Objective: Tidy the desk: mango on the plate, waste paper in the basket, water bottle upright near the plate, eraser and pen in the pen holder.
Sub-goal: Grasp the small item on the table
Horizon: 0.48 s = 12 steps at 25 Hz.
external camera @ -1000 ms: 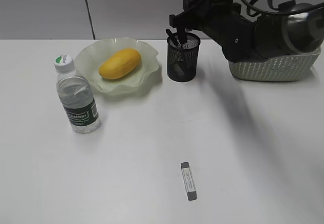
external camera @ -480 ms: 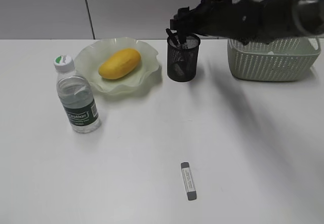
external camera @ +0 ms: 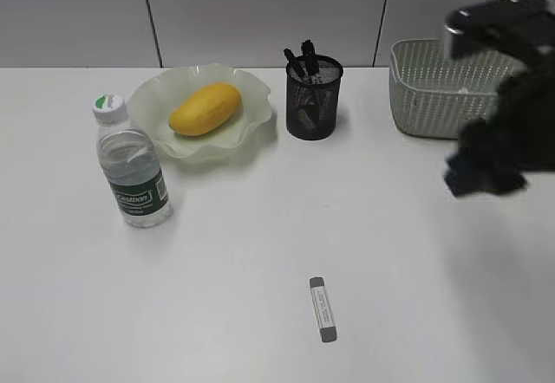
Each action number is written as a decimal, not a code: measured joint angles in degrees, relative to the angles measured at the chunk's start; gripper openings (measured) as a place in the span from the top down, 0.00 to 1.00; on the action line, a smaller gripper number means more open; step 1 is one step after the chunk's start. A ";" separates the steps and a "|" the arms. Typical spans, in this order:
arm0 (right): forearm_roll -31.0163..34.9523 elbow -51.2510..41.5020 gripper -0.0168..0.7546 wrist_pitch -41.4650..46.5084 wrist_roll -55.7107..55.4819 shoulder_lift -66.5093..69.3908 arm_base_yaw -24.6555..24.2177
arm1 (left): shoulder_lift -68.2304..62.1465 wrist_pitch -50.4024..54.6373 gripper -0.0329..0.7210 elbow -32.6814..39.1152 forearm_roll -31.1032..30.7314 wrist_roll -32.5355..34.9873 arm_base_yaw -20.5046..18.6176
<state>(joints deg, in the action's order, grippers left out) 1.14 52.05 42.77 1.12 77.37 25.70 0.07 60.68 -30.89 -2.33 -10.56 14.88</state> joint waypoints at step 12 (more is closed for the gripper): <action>-1.14 -19.98 0.48 20.52 -7.55 -54.34 0.00 | -24.44 -10.07 0.58 -4.51 7.14 11.90 0.35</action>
<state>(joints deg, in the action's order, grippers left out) 0.00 32.06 63.29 -6.43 23.02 25.70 -24.36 50.61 -35.40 4.81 1.34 15.24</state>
